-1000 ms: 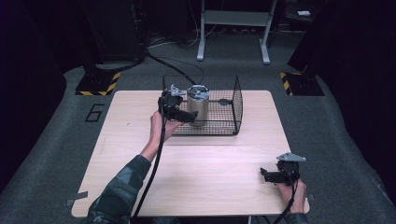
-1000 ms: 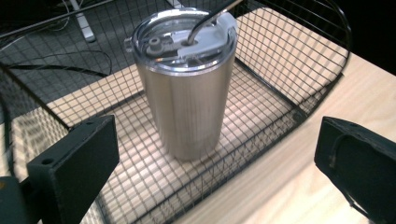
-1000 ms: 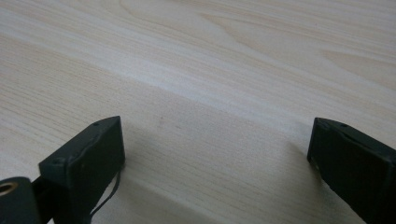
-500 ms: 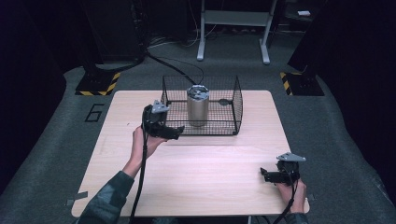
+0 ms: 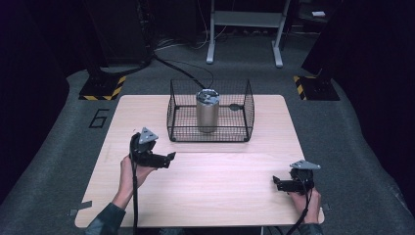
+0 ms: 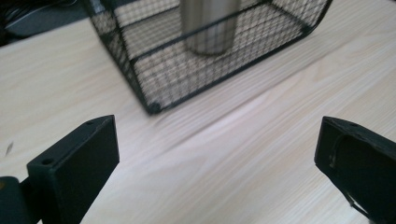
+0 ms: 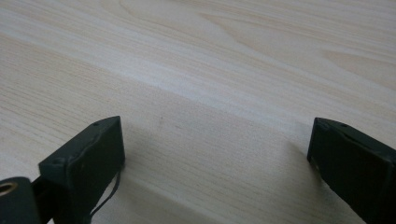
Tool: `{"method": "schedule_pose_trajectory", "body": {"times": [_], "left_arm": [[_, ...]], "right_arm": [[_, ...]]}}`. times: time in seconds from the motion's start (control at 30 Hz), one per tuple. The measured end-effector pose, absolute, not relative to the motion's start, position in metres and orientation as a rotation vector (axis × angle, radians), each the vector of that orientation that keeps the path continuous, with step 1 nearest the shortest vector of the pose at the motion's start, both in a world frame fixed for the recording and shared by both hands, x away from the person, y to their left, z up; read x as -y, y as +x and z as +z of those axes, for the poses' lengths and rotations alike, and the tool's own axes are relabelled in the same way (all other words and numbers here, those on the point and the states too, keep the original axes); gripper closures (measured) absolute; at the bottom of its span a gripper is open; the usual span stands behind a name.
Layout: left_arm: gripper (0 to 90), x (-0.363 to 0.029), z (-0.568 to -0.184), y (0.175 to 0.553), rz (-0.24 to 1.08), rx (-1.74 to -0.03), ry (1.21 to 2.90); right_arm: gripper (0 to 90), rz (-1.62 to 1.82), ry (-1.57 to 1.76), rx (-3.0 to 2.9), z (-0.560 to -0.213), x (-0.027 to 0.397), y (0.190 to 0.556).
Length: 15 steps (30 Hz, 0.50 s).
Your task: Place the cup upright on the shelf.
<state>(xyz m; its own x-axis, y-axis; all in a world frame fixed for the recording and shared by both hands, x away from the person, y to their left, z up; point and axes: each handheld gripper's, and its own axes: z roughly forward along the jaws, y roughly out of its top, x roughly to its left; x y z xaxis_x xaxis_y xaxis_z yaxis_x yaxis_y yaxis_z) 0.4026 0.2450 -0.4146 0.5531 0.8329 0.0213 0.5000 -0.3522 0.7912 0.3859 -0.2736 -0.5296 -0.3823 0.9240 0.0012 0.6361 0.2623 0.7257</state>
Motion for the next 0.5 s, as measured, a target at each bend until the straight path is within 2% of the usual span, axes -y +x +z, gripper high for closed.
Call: {"method": "schedule_pose_trajectory", "body": {"times": [0.5], "left_arm": [[0.0, -0.316, -0.499, 0.377, 0.549, -1.341, 1.988]], "right_arm": [[3.0, 0.911, 1.416, -2.112, -0.53, 0.273, 0.386]]}}
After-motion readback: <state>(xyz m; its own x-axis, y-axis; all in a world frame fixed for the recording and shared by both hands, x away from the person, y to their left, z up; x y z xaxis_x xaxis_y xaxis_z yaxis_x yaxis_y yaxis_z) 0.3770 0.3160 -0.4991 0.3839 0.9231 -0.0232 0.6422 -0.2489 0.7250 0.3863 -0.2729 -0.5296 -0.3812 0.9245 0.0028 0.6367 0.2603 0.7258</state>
